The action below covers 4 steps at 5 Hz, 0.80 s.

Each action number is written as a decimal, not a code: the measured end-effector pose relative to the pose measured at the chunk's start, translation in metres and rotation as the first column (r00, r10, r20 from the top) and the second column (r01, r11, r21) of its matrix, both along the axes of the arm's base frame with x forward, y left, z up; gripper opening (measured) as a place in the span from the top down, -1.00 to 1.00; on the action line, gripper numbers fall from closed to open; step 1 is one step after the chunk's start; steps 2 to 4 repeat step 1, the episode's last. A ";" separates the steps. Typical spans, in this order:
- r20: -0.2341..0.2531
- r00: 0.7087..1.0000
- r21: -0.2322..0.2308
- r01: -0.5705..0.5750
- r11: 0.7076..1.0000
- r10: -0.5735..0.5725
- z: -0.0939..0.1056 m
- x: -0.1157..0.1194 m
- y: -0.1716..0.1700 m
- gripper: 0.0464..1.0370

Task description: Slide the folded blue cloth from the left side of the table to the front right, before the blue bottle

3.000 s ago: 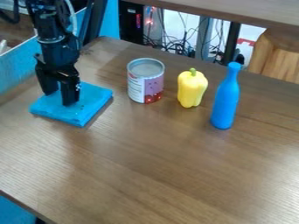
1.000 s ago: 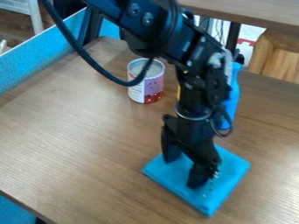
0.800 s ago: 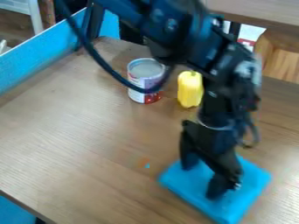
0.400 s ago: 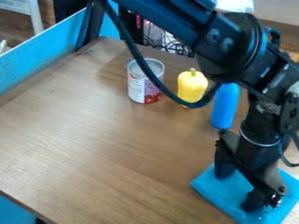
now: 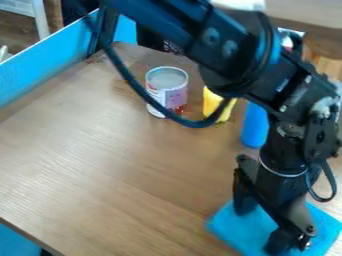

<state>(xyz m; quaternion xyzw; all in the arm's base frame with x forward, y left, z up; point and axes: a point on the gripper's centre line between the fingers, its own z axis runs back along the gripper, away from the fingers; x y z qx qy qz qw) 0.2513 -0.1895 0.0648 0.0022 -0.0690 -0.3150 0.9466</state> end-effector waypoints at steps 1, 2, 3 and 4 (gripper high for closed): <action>0.059 0.998 -0.081 -0.025 0.996 0.030 0.058 -0.026 0.043 -0.93; 0.059 0.998 -0.081 -0.025 0.996 0.030 0.058 -0.026 0.043 -0.93; 0.059 0.998 -0.081 -0.025 0.996 0.030 0.058 -0.026 0.043 -0.93; 0.059 0.998 -0.081 -0.025 0.996 0.030 0.058 -0.026 0.043 -0.93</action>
